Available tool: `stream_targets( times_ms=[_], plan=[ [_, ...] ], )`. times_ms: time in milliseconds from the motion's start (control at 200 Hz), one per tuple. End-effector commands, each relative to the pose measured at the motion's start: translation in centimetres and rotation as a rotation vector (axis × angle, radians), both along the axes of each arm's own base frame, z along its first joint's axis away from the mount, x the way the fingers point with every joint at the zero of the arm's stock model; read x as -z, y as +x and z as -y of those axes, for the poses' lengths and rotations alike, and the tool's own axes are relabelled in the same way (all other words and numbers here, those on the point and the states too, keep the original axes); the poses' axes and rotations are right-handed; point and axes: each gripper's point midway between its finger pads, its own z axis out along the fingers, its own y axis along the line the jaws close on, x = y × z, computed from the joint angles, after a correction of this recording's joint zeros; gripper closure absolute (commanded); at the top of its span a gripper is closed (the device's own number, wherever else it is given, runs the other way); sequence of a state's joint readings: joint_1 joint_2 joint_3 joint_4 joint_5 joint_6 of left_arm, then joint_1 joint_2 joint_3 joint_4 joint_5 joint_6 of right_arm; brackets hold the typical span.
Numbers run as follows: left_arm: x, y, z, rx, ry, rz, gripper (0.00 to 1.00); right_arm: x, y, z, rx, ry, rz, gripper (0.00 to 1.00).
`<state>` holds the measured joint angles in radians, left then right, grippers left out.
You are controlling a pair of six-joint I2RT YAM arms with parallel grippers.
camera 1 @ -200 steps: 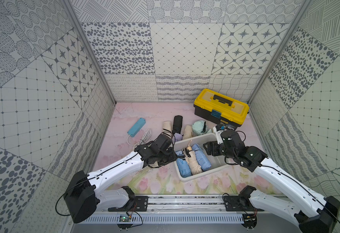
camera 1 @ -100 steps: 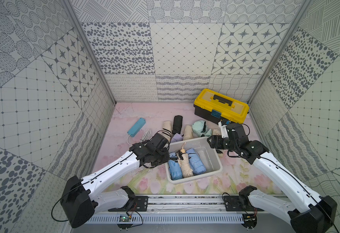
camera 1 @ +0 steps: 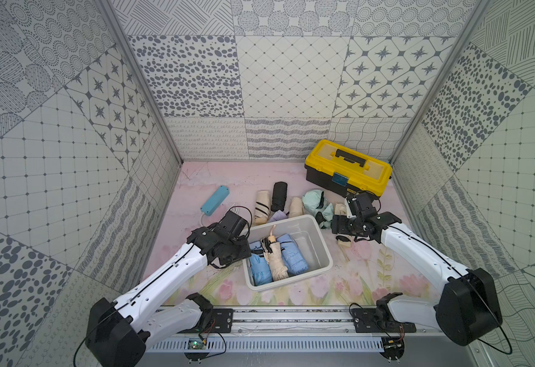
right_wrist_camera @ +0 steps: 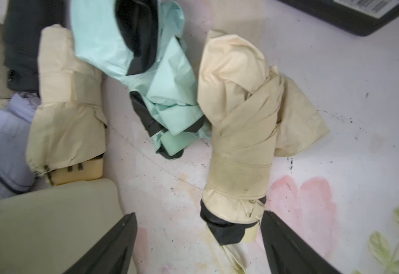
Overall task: Put the umbrella into the storage box
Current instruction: Move the storage box to the center of the board, then pick up the umbrella from the center of the board.
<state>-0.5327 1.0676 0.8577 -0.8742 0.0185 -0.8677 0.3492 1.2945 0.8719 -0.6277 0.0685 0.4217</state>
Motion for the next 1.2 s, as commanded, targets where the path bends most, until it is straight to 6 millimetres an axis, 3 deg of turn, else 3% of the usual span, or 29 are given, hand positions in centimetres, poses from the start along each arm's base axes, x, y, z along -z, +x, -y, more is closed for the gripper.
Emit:
stream_targets(
  times_ms=[0, 195, 370, 581, 861, 1026, 1196],
  plan=[
    [-0.5, 0.4, 0.1, 0.021, -0.021, 0.04, 0.32, 0.6, 1.7, 0.4, 0.063, 0.031, 0.046, 0.12],
    [-2.1, 0.7, -0.7, -0.047, -0.04, 0.114, 0.23, 2.8, 2.5, 0.6, 0.085, 0.022, 0.02, 0.12],
    [-3.5, 1.1, -1.3, -0.079, -0.039, 0.182, 0.21, 3.6, 3.1, 1.7, 0.126, -0.004, 0.028, 0.12],
    [-6.2, 3.2, -1.0, -0.064, -0.048, 0.317, 0.21, 5.4, 4.0, 1.6, 0.122, -0.013, -0.009, 0.14],
    [-8.7, 5.1, -0.3, -0.031, -0.061, 0.426, 0.22, 7.3, 4.1, 1.1, 0.108, 0.001, -0.05, 0.25],
    [-9.2, 5.6, 0.3, -0.028, -0.084, 0.442, 0.22, 7.3, 3.7, 1.3, 0.114, -0.003, -0.042, 0.34],
    [-10.2, 6.3, 0.8, -0.018, -0.1, 0.468, 0.22, 5.9, 3.2, 1.9, 0.134, -0.001, 0.006, 0.44]
  ],
)
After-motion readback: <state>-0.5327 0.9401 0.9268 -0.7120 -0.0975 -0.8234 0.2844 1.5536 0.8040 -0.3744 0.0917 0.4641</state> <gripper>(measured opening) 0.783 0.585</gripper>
